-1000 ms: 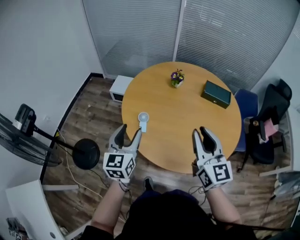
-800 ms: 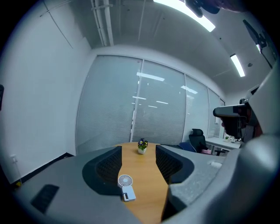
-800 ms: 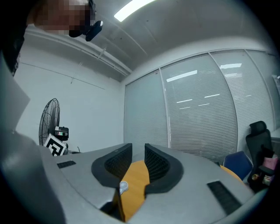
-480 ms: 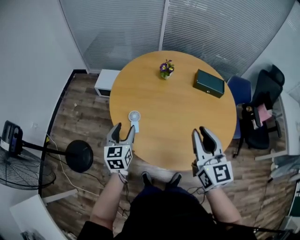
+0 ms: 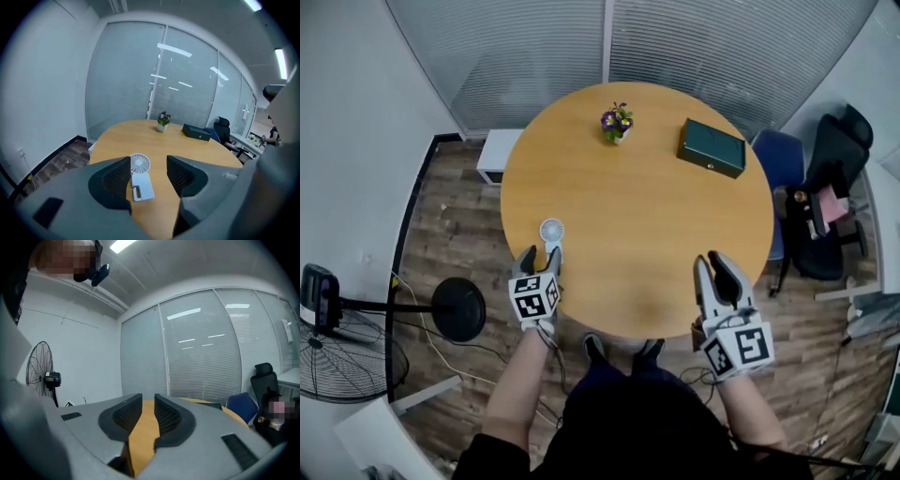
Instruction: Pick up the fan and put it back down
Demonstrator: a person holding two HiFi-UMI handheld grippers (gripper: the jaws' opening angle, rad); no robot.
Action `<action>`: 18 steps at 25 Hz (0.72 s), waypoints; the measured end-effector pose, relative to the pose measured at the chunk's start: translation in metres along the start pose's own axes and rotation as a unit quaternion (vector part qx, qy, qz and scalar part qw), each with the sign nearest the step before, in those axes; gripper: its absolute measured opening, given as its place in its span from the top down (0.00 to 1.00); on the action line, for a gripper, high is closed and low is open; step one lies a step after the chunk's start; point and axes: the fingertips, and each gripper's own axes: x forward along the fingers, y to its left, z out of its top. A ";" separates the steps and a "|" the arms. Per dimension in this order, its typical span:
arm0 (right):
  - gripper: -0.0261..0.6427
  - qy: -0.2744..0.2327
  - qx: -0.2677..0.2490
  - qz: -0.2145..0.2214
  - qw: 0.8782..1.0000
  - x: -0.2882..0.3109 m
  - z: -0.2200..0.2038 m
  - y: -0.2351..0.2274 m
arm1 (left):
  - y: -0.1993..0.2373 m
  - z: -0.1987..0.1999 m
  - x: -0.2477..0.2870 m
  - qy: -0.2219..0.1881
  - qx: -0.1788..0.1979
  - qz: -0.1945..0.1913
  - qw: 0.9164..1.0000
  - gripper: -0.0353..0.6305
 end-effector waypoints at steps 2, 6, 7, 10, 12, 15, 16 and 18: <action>0.83 0.002 0.006 -0.009 1.000 -0.001 -0.004 -0.015 | 0.001 -0.013 0.015 0.023 0.001 0.006 1.000 0.59; 0.84 0.003 0.017 -0.025 1.000 -0.003 -0.006 -0.042 | 0.000 -0.035 0.042 0.073 -0.006 0.015 0.997 0.59; 0.84 0.004 0.018 -0.028 0.999 -0.004 -0.006 -0.047 | 0.001 -0.041 0.048 0.086 -0.016 0.017 0.996 0.59; 0.84 0.006 0.020 -0.036 0.999 -0.006 -0.008 -0.060 | 0.003 -0.056 0.068 0.114 -0.048 0.023 0.992 0.56; 0.84 0.007 0.023 -0.043 0.999 -0.007 -0.010 -0.069 | 0.005 -0.061 0.078 0.127 -0.050 0.031 0.990 0.55; 0.84 0.008 0.027 -0.054 0.998 -0.011 -0.013 -0.085 | 0.008 -0.065 0.090 0.145 -0.052 0.049 0.987 0.54; 0.84 0.009 0.028 -0.058 0.998 -0.012 -0.014 -0.089 | 0.010 -0.067 0.093 0.150 -0.055 0.055 0.986 0.54; 0.84 0.011 0.030 -0.066 0.997 -0.015 -0.016 -0.097 | 0.012 -0.071 0.098 0.160 -0.059 0.065 0.983 0.54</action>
